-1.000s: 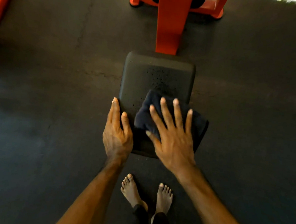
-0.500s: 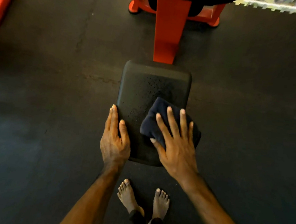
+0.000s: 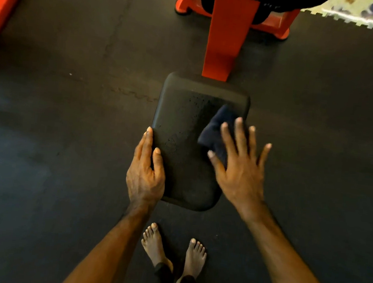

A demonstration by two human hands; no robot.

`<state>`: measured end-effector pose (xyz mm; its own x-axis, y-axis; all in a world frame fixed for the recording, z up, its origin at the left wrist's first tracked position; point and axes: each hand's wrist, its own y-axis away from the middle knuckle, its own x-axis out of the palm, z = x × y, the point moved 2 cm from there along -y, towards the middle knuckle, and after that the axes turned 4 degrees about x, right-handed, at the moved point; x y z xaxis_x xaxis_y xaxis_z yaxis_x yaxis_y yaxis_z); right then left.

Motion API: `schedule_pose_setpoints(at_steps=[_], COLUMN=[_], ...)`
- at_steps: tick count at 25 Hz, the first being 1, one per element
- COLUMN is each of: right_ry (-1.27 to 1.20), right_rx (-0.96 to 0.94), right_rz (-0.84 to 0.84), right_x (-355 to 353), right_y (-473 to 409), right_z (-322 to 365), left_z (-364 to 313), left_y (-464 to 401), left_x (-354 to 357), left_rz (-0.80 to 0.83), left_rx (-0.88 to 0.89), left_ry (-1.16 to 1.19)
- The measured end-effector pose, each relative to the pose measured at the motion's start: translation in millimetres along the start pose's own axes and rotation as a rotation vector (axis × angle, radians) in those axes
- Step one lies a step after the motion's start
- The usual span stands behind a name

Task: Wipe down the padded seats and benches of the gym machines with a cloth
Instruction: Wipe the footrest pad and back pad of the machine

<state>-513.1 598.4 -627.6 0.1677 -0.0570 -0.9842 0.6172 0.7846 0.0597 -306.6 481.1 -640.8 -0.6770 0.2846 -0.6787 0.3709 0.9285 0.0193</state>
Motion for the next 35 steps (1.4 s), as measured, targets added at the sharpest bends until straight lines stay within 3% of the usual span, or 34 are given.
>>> schedule_pose_setpoints(at_steps=[3,8,11,14,19,22,25,28,30,33,35], right_ry=[-0.109,0.05,-0.032,-0.079,0.105,-0.014,-0.043,0.077,0.138,0.064,0.017], right_rx=[0.174,-0.075,0.067,0.184,-0.081,0.08,0.246,0.0,-0.142,0.09,0.242], right_rz=[-0.004,-0.013,0.001,0.017,0.014,0.063,0.1,0.091,0.067,0.11,0.187], right_x=[-5,0,-4,-7,-7,-12,-14,-13,-14,-22,-22], right_y=[-64,-20,-37,-102,-69,-84,-136,-131,-110,-124,-162], right_z=[17,29,6,31,32,11,43,67,45,18,39], left_z=[3,3,3,6,2,1,4,5,4,4,6], left_y=[0,3,1,1,3,1,-1,1,1,1,-1], left_x=[0,-1,-1,1,0,-1,1,0,-1,0,0], left_rz=[-0.001,0.011,-0.002,0.006,0.008,0.008,0.019,0.014,0.018,0.009,0.013], left_rx=[0.005,-0.01,-0.009,-0.004,-0.01,-0.016,-0.004,-0.007,-0.004,0.008,0.011], left_ry=[-0.014,0.005,0.003,-0.001,0.01,0.014,0.02,0.02,0.022,0.022,0.029])
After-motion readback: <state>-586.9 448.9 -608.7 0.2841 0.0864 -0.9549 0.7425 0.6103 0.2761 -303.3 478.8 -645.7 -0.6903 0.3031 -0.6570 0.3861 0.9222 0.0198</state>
